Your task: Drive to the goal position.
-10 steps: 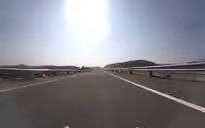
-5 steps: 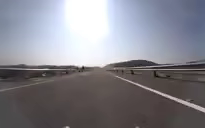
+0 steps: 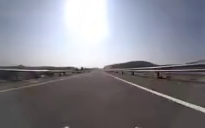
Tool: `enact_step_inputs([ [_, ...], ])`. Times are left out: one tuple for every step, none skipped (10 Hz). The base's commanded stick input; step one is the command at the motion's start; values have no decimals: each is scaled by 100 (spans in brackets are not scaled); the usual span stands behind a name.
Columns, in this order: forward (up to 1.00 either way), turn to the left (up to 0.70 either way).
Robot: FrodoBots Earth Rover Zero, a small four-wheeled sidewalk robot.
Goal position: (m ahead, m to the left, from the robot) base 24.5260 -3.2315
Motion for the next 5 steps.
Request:
enact_step_inputs([
  [100, 0],
  [100, 0],
  [100, 0],
  [100, 0],
  [100, 0],
])
